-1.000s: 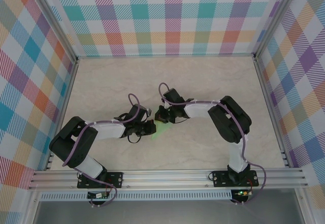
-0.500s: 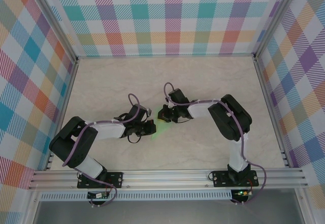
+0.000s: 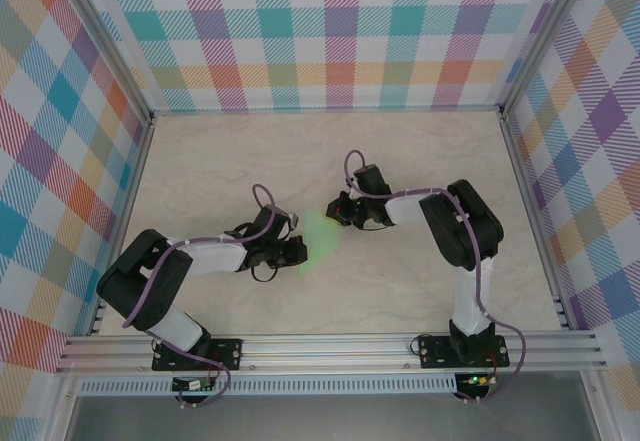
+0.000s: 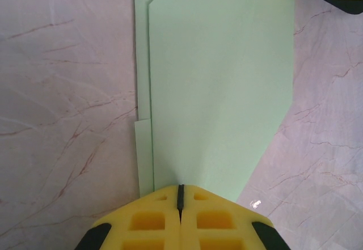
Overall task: Fold a paper plane with a square sheet of paper (pick it up from the middle)
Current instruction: Fourth fold the wing at the center of the table.
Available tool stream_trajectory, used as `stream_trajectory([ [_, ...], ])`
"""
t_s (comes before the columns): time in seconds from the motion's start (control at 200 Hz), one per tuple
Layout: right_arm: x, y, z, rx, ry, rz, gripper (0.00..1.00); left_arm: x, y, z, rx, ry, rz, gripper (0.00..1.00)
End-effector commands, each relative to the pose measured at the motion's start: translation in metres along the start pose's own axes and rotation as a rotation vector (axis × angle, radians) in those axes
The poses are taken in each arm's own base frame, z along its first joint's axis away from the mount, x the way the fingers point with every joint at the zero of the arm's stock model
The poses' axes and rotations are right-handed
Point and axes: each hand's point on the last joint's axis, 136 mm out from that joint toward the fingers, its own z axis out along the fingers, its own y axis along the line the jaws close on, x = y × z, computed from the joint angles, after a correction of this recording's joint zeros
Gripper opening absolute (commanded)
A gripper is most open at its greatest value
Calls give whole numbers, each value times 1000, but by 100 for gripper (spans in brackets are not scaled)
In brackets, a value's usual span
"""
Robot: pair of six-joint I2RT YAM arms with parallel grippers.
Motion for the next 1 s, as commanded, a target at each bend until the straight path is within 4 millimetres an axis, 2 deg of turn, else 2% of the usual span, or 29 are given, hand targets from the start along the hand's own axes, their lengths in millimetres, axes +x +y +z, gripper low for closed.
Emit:
stream_trajectory([
  [0.0, -27, -29, -4, 92, -85, 8, 0, 62, 63, -2, -226, 191, -57, 0],
  [0.145, -39, -24, -13, 72, -100, 9, 0, 63, 64, -3, -225, 191, -58, 0],
  [0.235, -43, -7, -24, 50, -107, -27, 0, 63, 63, -3, -226, 190, -57, 0],
  [0.325, -41, 17, -35, 0, -91, -72, 0, 61, 62, -4, -221, 184, -56, 0],
  [0.44, -17, 41, -40, -32, -53, -119, 0, 59, 61, -3, -219, 180, -55, 0],
  [0.61, 31, 52, -18, -54, 48, -128, 0, 57, 59, -4, -214, 174, -56, 0],
  [0.765, 61, 47, 5, -43, 124, -120, 0, 55, 57, -4, -211, 174, -55, 0],
  [0.995, 72, 6, 18, 58, 141, -82, 0, 52, 51, -5, -195, 172, -51, 1],
])
